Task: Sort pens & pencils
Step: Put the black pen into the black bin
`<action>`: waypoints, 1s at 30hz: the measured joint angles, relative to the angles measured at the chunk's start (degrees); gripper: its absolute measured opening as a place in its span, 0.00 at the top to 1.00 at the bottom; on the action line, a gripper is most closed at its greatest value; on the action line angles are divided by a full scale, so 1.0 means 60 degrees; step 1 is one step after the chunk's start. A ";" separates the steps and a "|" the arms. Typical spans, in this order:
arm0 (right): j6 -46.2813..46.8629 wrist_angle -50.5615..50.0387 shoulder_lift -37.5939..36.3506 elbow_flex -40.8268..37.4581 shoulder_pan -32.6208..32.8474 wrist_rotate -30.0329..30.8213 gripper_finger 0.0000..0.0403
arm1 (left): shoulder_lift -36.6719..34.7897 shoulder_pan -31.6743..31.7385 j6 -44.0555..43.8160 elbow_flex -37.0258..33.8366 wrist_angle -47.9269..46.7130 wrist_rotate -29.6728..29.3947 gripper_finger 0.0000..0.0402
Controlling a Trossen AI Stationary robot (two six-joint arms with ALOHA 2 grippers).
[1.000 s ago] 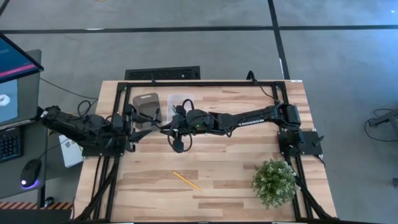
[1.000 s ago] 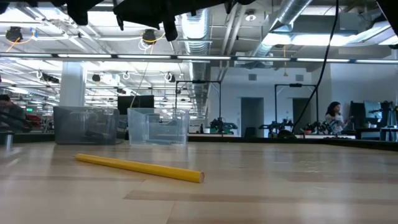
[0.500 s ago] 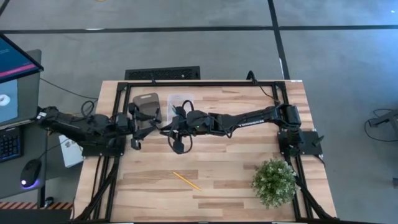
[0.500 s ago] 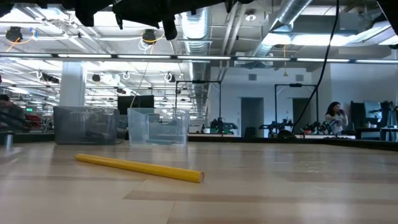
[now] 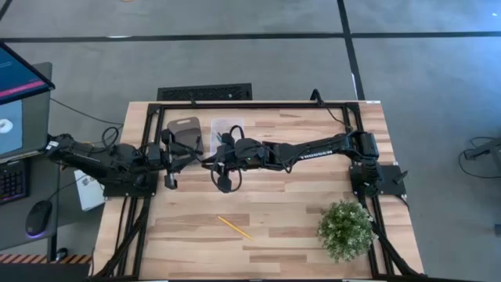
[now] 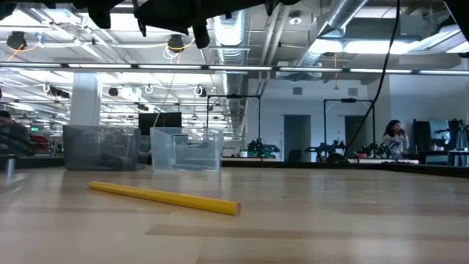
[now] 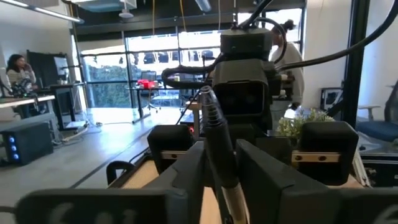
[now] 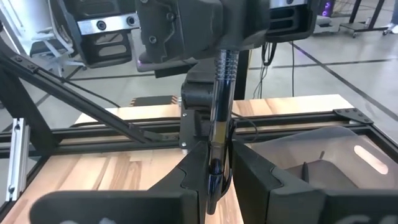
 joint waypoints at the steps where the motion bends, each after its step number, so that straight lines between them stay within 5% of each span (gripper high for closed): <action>1: 0.0003 0.0000 0.0000 0.0000 0.0000 0.0004 0.79 | 0.0000 0.0000 0.0024 0.0004 -0.0001 0.0001 0.82; 8: -0.0065 -0.0001 0.0000 0.0000 -0.0016 0.0055 0.79 | -0.0004 -0.0007 0.0090 0.0002 0.0007 0.0061 0.93; 30: 0.0006 -0.0004 0.0000 0.0000 -0.0036 0.0013 0.79 | -0.0004 -0.0004 0.0103 0.0002 0.0000 0.0005 0.93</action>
